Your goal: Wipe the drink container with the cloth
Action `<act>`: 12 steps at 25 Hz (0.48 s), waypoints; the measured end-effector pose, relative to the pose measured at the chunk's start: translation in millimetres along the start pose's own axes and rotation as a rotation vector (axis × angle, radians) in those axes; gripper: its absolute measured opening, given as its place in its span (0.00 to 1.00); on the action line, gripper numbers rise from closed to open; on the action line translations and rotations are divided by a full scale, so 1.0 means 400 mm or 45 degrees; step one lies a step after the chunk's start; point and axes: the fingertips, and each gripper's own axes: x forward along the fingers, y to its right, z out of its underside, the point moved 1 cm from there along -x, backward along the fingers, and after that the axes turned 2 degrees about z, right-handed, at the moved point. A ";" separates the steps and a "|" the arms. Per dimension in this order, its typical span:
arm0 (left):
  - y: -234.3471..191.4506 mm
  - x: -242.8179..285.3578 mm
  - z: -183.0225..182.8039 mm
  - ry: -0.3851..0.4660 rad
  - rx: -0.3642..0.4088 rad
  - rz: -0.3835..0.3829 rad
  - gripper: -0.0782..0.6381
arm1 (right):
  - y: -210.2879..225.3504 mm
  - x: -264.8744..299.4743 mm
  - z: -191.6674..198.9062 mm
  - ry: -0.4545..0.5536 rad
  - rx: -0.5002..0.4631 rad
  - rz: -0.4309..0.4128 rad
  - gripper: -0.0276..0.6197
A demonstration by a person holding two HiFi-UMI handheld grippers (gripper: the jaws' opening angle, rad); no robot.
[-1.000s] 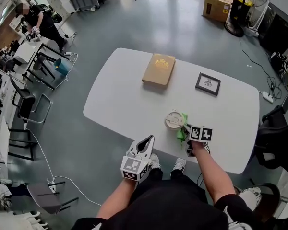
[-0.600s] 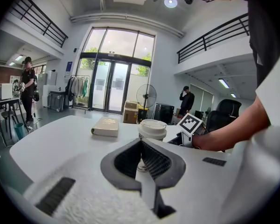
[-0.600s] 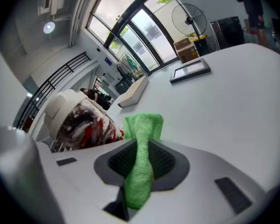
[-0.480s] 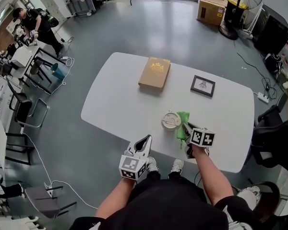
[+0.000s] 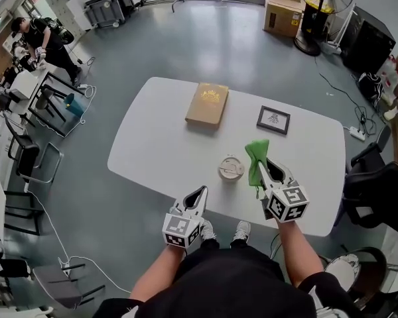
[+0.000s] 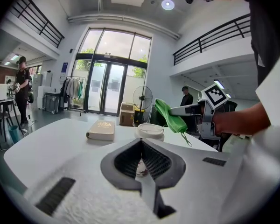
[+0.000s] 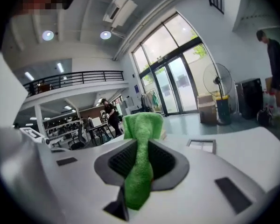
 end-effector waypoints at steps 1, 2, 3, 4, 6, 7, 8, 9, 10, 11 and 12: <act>-0.001 0.000 -0.003 0.003 0.001 0.001 0.13 | -0.016 -0.006 -0.021 0.022 -0.090 -0.003 0.17; -0.002 0.000 -0.006 0.007 0.001 0.001 0.13 | -0.036 -0.011 -0.041 0.043 -0.201 0.001 0.17; -0.004 -0.001 -0.008 0.010 0.002 0.001 0.13 | -0.056 -0.016 -0.058 0.063 -0.324 0.006 0.17; -0.006 -0.001 -0.009 0.012 0.003 0.000 0.13 | -0.077 -0.019 -0.071 0.079 -0.438 0.006 0.17; -0.006 -0.003 -0.008 0.010 0.004 0.001 0.13 | -0.112 -0.024 -0.083 0.094 -0.622 -0.002 0.17; -0.004 -0.005 -0.006 0.009 0.004 0.002 0.13 | -0.130 -0.027 -0.085 0.089 -0.701 -0.007 0.17; -0.001 -0.008 -0.004 0.008 0.002 0.003 0.13 | -0.147 -0.030 -0.086 0.077 -0.776 -0.014 0.17; 0.002 -0.012 -0.002 0.008 0.000 0.005 0.13 | -0.164 -0.035 -0.086 0.066 -0.853 -0.024 0.17; 0.004 -0.015 0.002 0.007 -0.003 0.007 0.13 | -0.182 -0.038 -0.087 0.059 -0.928 -0.037 0.17; 0.004 -0.017 0.006 0.005 -0.005 0.009 0.13 | -0.199 -0.040 -0.084 0.057 -0.995 -0.053 0.17; 0.003 -0.019 0.011 0.001 -0.006 0.012 0.13 | -0.215 -0.040 -0.078 0.058 -1.056 -0.070 0.17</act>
